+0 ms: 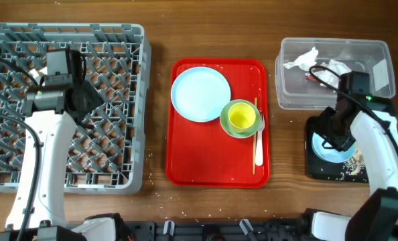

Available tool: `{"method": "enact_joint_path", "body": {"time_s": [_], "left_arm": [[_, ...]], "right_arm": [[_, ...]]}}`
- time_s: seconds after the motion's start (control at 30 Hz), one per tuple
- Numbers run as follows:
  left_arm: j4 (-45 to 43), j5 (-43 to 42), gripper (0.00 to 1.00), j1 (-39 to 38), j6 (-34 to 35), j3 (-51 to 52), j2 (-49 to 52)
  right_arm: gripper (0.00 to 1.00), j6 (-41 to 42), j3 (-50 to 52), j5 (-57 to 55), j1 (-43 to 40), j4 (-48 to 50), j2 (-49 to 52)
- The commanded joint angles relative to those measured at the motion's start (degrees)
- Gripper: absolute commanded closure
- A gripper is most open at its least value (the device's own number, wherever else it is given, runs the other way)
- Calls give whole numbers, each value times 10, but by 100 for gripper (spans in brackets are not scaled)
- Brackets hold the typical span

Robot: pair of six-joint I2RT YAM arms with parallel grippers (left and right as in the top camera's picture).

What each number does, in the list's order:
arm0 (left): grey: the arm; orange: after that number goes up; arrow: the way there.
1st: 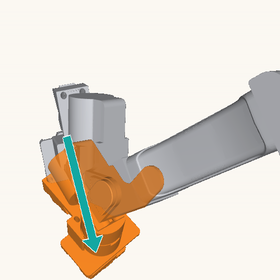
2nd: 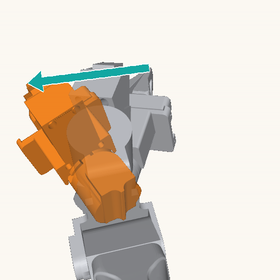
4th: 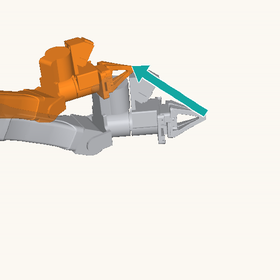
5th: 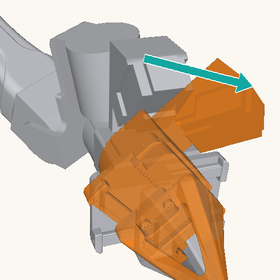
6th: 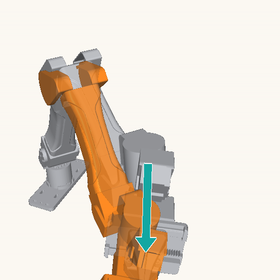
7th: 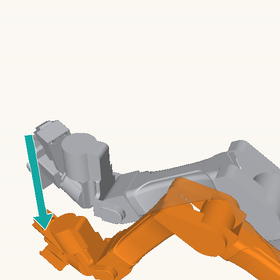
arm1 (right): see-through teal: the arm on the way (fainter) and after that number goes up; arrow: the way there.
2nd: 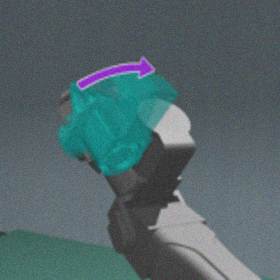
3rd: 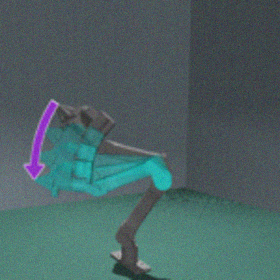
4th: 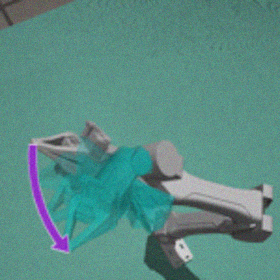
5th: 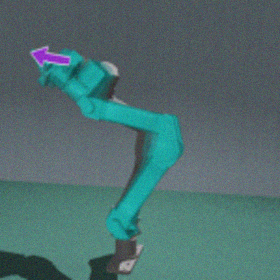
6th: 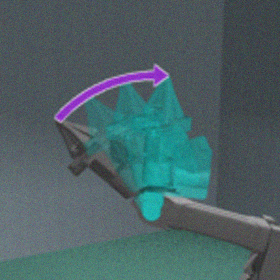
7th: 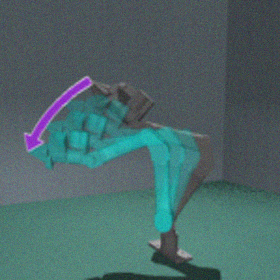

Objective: Sort waste into correct bins and load items into the dishwasher rack

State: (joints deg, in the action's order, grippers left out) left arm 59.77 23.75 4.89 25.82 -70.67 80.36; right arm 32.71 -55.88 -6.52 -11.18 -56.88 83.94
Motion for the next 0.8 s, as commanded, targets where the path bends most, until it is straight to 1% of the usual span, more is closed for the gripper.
{"method": "enact_joint_path", "body": {"time_s": [0.0,0.1,0.13,0.17,0.23,0.27,0.3,0.37,0.5,0.6,0.63,0.67,0.7,0.77], "left_arm": [[-1,1,0,2,0,-9,0],[-1,1,0,2,0,-9,0],[-1,1,0,2,0,-9,0],[-1,1,0,2,0,-9,0],[-1,1,0,2,0,-9,0],[-1,1,0,2,0,-9,0],[-1,1,0,2,0,-9,0],[-1,1,0,2,0,-9,0],[-1,1,0,2,0,-9,0],[-1,1,0,2,0,-9,0],[-1,1,0,2,0,-9,0],[-1,1,0,2,0,-9,0],[-1,1,0,2,0,-9,0],[-1,1,0,2,0,-9,0]], "right_arm": [[56,9,21,-13,2,24,33],[61,5,23,-12,2,28,70],[64,3,23,-12,2,29,78],[69,3,23,-12,2,29,85],[82,3,23,-12,2,28,85],[92,3,23,-12,2,27,85],[96,3,23,-12,2,24,84],[96,2,21,-12,2,13,84],[96,-12,-24,-10,2,-40,82],[96,-12,-24,-8,2,-41,78],[92,-12,-21,2,2,-40,78],[63,-16,-14,6,3,-31,78],[49,-32,2,10,2,-12,78],[49,-42,25,23,2,11,79]]}}
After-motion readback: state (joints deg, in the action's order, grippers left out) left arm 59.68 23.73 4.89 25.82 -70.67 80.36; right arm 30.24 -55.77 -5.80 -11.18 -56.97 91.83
